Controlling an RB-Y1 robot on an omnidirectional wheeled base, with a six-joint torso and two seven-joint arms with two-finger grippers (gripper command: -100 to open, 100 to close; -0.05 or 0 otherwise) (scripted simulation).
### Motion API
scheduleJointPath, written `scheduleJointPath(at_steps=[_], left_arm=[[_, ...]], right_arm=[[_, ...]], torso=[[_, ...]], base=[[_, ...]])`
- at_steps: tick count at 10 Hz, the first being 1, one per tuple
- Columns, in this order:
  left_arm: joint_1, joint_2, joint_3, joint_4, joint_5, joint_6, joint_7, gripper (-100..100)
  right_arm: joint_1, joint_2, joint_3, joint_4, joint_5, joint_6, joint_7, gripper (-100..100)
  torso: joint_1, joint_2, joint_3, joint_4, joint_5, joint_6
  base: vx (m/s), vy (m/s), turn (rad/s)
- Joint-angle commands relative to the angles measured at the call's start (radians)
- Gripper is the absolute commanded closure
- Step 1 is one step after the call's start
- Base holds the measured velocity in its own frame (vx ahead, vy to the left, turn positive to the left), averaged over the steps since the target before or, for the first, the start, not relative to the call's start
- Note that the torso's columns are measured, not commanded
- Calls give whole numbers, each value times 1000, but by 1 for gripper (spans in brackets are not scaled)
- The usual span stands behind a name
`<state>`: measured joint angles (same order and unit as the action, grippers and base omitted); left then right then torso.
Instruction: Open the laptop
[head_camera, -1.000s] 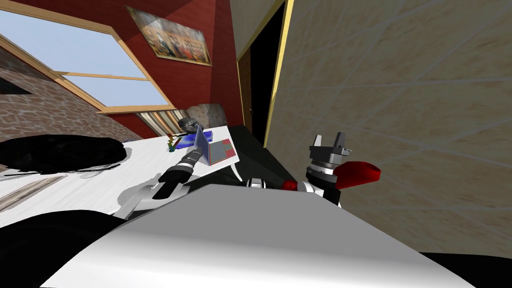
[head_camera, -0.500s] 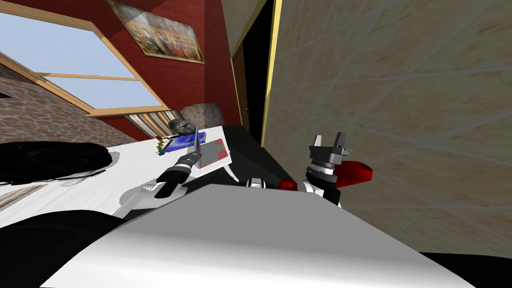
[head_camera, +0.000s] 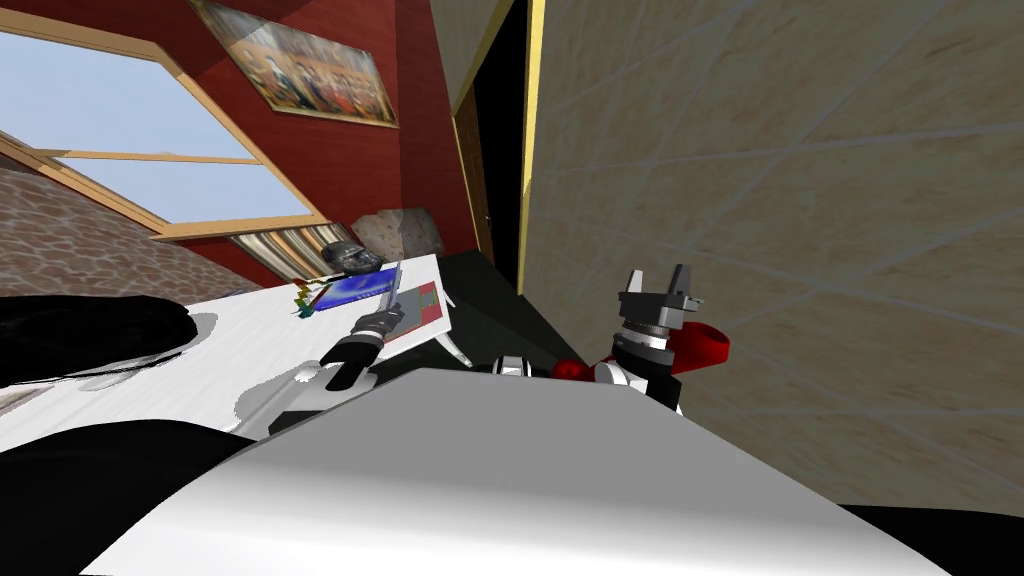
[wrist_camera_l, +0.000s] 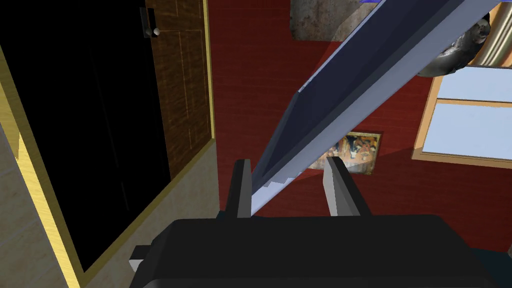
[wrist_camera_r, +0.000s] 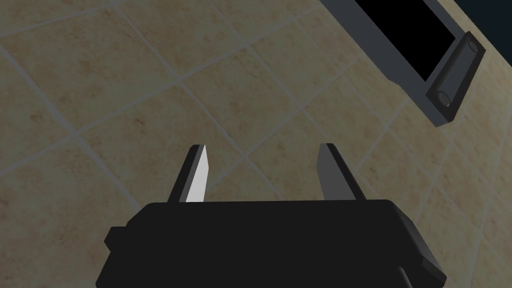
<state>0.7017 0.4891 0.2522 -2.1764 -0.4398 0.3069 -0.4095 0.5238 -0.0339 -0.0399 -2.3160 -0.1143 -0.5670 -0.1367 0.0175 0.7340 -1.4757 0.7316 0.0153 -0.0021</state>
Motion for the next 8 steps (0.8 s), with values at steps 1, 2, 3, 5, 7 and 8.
scheduleJointPath(at_steps=[1,2,3,5,7,8], left_arm=[[-4,7,-13,77,-33,0,-29,100],[-12,11,-16,111,-52,-5,-45,100],[-12,11,-16,112,-52,-5,-45,100],[-20,15,-18,145,-72,-10,-62,100],[-28,19,-21,179,-91,-15,-79,100],[-13,32,-7,121,-88,-5,-82,-100]], right_arm=[[0,0,0,0,0,0,0,0],[0,0,0,0,0,0,0,0],[0,0,0,0,0,0,0,0],[0,0,0,0,0,0,0,0],[0,0,0,0,0,0,0,0],[0,0,0,0,0,0,0,0]], torso=[[2,-1,0,0,0,0],[4,-2,-1,-1,1,-2],[3,-3,-2,-1,0,-2],[4,-1,-1,1,0,-1],[4,-2,-1,-1,2,-2],[4,-1,0,-1,2,-3]], base=[[21,-92,-61],[38,-109,-33],[29,-61,-6],[14,-43,-13],[17,-47,-24],[19,-26,1]])
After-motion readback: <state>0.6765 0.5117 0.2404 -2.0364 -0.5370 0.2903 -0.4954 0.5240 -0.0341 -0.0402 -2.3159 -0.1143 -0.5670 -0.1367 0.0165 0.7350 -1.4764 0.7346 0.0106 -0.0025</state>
